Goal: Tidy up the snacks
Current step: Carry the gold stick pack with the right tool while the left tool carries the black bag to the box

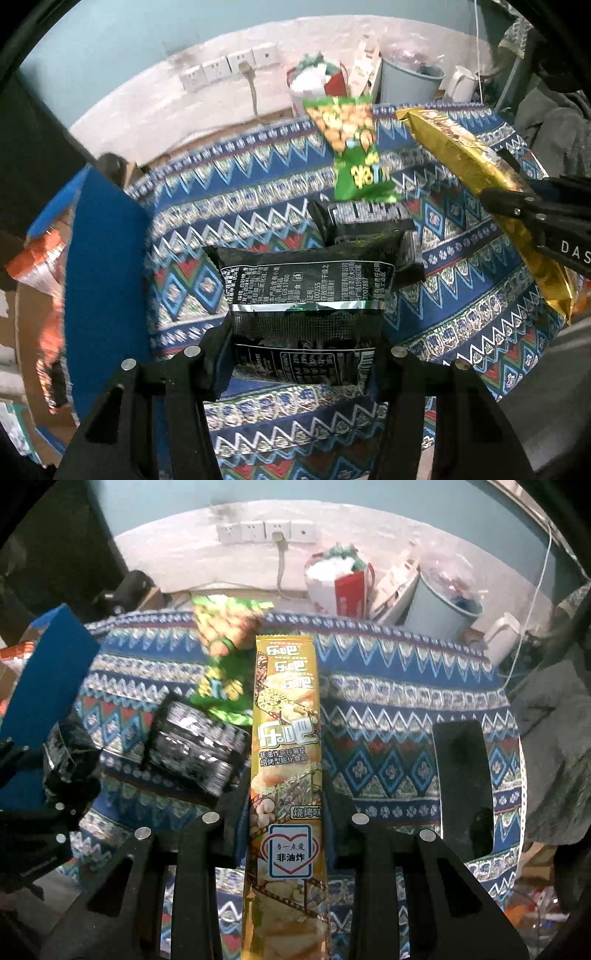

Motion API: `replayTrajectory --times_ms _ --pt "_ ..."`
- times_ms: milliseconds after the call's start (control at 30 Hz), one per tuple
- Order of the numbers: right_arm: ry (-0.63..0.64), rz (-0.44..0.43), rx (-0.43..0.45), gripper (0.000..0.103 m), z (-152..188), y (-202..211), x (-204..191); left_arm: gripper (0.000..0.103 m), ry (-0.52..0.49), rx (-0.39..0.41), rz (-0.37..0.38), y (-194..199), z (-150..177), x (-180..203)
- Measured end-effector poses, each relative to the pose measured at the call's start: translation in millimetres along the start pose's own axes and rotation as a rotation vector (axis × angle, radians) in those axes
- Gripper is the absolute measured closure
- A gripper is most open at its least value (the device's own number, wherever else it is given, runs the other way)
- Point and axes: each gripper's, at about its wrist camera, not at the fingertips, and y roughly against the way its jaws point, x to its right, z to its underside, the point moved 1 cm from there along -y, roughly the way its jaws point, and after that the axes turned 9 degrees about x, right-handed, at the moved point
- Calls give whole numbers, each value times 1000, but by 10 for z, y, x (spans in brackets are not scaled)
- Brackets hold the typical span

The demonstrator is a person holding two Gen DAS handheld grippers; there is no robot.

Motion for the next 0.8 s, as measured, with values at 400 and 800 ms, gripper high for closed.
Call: replayTrajectory --times_ms 400,800 --pt "31 -63 94 73 -264 298 -292 47 -11 120 -58 402 -114 -251" --pt "67 -122 143 73 -521 452 -687 47 51 173 -105 635 -170 -709"
